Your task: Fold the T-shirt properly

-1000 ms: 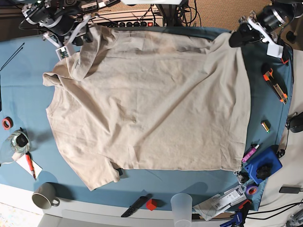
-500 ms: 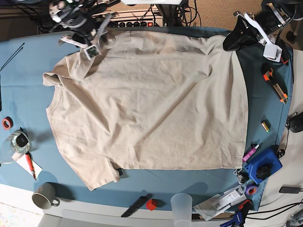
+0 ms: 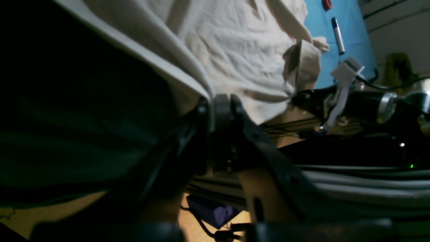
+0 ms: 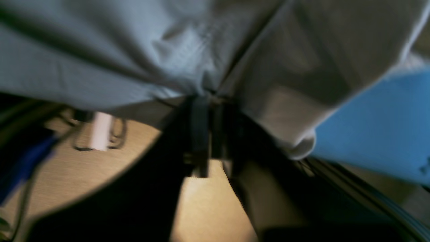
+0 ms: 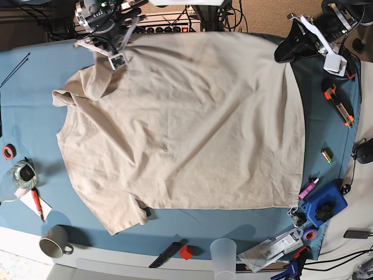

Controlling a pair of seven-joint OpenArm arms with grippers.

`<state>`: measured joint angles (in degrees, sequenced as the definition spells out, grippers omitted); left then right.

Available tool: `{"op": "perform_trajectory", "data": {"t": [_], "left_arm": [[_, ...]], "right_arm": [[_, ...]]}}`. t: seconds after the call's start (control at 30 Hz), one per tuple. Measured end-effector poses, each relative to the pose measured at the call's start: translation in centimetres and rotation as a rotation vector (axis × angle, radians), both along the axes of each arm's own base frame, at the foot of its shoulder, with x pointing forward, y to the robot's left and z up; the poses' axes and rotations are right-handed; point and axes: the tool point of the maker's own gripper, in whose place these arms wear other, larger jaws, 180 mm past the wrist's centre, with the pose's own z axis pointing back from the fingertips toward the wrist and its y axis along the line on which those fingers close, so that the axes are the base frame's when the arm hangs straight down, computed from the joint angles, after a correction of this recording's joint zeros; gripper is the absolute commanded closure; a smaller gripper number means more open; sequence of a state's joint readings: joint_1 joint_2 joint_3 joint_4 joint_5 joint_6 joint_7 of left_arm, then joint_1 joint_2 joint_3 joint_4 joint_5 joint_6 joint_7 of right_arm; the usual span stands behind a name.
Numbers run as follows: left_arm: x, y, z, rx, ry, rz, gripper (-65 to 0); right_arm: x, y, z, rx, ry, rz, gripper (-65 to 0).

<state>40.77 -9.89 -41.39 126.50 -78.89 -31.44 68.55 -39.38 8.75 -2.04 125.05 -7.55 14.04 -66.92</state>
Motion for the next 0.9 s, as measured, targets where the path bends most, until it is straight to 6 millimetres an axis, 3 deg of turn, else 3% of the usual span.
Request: {"op": "perform_trajectory", "data": {"t": [0.13, 0.3, 0.47, 0.63, 0.9], "left_arm": [[0.0, 0.0, 0.0, 0.003, -0.001, -0.001, 0.0], [0.2, 0.9, -1.0, 0.076, 0.011, 0.024, 0.0], [0.2, 1.3, -1.4, 0.111, 0.019, 0.033, 0.0], [0.2, 2.4, -2.5, 0.165, 0.065, 0.076, 0.0], [0.4, 2.8, -2.5, 0.171, 0.068, 0.102, 0.0]], "right_arm": [[0.3, 0.1, 1.1, -0.008, -0.019, 0.016, 0.0], [2.3, 0.9, 4.5, 0.003, -0.140, 0.047, 0.0], [2.1, 0.4, 4.2, -0.026, -0.122, 0.046, 0.0], [2.0, -1.3, 4.5, -0.084, -0.116, 0.020, 0.0], [2.9, -6.5, 6.5, -0.098, -0.214, -0.109, 0.0]]}}
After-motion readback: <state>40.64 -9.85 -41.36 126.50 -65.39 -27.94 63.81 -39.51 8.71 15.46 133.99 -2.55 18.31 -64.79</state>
